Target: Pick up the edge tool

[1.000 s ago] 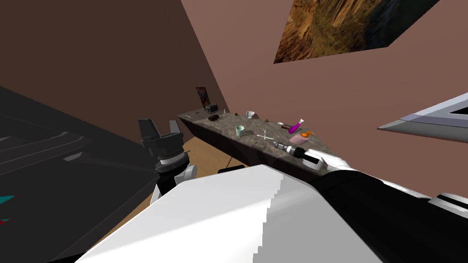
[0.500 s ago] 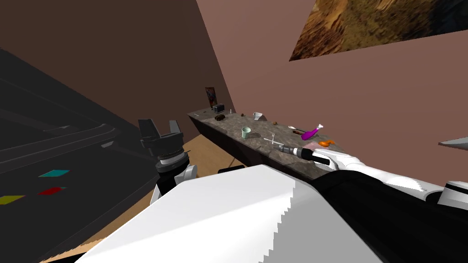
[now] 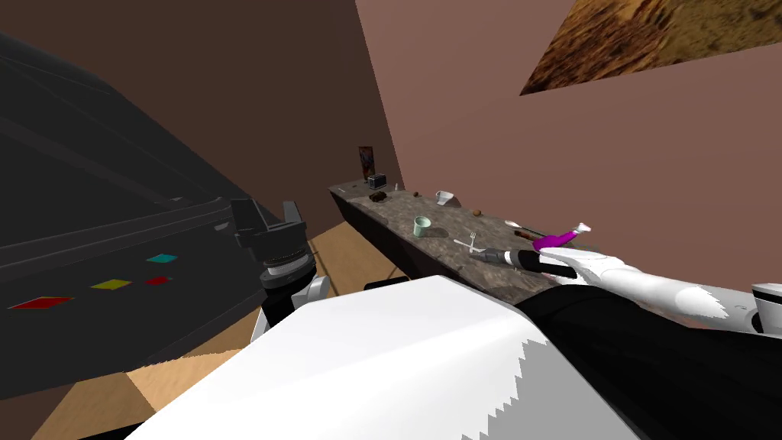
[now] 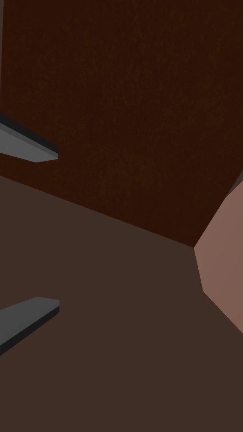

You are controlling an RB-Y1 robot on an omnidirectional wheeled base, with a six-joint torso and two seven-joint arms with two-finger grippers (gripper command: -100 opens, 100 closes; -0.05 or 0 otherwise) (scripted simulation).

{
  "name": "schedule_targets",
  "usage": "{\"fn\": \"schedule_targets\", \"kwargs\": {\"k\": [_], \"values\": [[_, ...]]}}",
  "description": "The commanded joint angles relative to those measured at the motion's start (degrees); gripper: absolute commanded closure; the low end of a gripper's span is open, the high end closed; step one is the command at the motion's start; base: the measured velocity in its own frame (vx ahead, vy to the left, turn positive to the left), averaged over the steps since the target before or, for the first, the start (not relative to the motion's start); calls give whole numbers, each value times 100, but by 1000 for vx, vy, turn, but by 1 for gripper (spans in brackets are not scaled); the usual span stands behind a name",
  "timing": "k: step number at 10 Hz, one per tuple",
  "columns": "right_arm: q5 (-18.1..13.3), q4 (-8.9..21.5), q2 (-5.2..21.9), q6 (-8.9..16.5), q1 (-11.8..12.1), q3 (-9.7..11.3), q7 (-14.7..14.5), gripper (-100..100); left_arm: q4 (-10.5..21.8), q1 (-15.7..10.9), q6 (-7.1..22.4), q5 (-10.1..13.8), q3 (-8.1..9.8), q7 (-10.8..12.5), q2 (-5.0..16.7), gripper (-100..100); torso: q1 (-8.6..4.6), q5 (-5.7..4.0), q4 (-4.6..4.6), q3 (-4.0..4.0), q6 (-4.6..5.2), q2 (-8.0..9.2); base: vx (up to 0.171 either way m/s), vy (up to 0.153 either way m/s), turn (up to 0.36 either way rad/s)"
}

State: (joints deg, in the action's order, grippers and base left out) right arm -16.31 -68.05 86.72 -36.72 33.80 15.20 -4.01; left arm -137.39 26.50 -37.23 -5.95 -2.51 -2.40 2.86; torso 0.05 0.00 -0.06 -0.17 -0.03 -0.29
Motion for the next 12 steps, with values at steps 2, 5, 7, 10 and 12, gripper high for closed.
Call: {"fn": "schedule_targets", "kwargs": {"k": [2, 5, 7, 10, 12], "values": [[-267, 322, 427, -142, 116, 450, -270, -100, 0, 0, 0, 0, 0, 0, 0, 0, -4, 0, -1, -3, -1, -6, 83, -30, 344], [-361, 416, 560, -187, 155, 624, -354, -100, 0, 0, 0, 0, 0, 0, 0, 0, 0, 0, 2, 6, 4, 11, 41, -18, 119], [-526, 557, 768, -267, 234, 950, -503, -100, 0, 0, 0, 0, 0, 0, 0, 0, 5, 1, 4, 10, 5, 17, 36, -8, 243], [-695, 669, 932, -351, 329, 1307, -659, -100, 0, 1, 0, 0, 1, 0, 0, 0, 1, -2, 5, 12, 12, 20, 29, -18, 146], [-720, 550, 973, -257, 333, 1347, -603, -100, 0, 0, 0, 0, 0, 0, 0, 0, 5, 1, 5, 11, 6, 20, 17, -11, 134]]}}
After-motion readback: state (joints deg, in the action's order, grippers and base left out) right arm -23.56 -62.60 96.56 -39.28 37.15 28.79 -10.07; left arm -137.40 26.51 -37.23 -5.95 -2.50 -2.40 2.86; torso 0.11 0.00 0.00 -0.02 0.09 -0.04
